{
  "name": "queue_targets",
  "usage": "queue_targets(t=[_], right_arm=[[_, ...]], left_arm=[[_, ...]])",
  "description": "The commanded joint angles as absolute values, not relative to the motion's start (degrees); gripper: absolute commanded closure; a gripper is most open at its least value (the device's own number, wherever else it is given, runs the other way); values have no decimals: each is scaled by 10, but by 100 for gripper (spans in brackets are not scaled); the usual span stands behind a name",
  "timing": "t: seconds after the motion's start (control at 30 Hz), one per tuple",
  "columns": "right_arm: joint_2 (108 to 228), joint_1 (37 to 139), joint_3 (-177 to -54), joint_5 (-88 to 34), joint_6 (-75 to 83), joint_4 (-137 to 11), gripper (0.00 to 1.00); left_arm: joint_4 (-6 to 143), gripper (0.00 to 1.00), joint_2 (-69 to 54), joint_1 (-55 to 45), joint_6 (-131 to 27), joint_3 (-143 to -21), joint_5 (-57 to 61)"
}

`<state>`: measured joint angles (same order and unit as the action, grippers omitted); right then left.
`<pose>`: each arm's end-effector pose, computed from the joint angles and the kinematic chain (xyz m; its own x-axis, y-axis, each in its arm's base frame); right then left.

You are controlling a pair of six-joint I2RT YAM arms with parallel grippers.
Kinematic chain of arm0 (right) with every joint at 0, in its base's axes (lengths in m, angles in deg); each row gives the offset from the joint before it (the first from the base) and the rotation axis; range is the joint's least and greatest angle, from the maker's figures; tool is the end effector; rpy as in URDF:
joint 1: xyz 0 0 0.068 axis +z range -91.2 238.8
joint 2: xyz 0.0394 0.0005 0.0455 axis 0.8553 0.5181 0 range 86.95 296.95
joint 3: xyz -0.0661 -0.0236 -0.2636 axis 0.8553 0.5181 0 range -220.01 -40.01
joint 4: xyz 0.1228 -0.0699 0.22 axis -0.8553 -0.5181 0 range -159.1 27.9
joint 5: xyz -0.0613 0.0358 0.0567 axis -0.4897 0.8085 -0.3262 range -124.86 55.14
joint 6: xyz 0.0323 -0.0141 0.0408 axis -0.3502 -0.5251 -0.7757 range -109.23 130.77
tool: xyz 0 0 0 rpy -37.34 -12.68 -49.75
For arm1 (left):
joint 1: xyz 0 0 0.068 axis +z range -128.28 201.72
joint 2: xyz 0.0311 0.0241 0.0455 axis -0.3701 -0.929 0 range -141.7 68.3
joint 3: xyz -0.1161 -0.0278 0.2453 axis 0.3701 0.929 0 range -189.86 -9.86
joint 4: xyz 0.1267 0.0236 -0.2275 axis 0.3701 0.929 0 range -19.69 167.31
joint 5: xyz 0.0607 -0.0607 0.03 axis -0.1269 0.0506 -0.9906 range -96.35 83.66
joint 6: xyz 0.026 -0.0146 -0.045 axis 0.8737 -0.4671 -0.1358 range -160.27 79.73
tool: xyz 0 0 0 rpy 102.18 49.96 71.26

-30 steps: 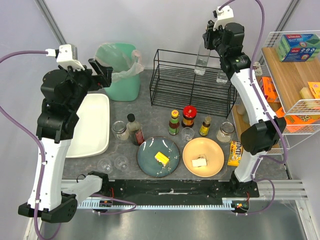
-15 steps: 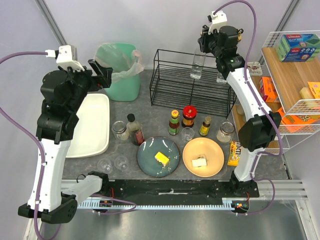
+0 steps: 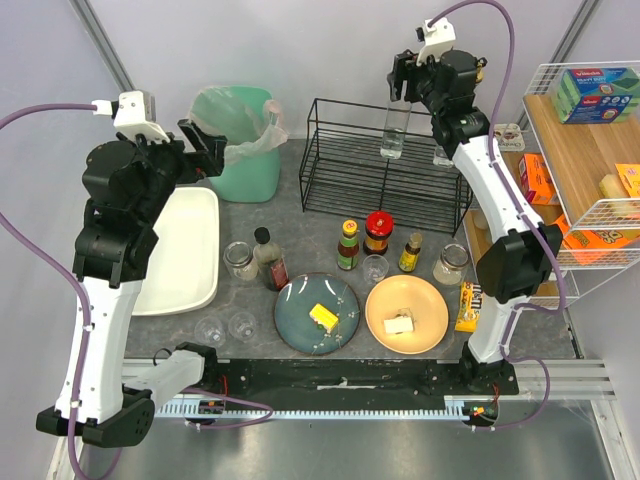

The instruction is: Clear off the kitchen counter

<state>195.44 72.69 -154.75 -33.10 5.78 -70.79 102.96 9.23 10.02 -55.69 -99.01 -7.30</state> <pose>0.4366 0.1093 0.4455 -0.0646 0.0736 -0.9952 -0.2652 0.9601 0.0882 0.1723 -0.0351 0.5097 -0.0920 -0.2524 -0.9632 0.1680 0.9495 -0.2649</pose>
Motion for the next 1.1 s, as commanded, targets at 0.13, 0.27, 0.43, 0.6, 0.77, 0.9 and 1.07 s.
queue_targets(t=[0.13, 0.27, 0.43, 0.6, 0.77, 0.9, 1.07], right_arm=[[1892, 729, -1560, -321, 48, -674, 14], [1851, 728, -1547, -325, 40, -673, 7], [1799, 727, -1512, -298, 33, -674, 2], [1743, 733, -1451, -192, 39, -665, 2], [1712, 772, -1389, -90, 76, -668, 2], [1697, 837, -1352, -41, 102, -683, 2], [1696, 915, -1294, 20, 117, -681, 2]], left_arm=[[1019, 3, 92, 102, -562, -988, -66], [1027, 2, 87, 101, -555, -989, -29], [1040, 2, 80, 102, -555, -989, 1], [1043, 2, 81, 102, -558, -988, 7], [1043, 3, 81, 102, -565, -991, 6], [1043, 3, 82, 102, -568, -994, 5], [1042, 4, 88, 102, -572, -1000, -3]])
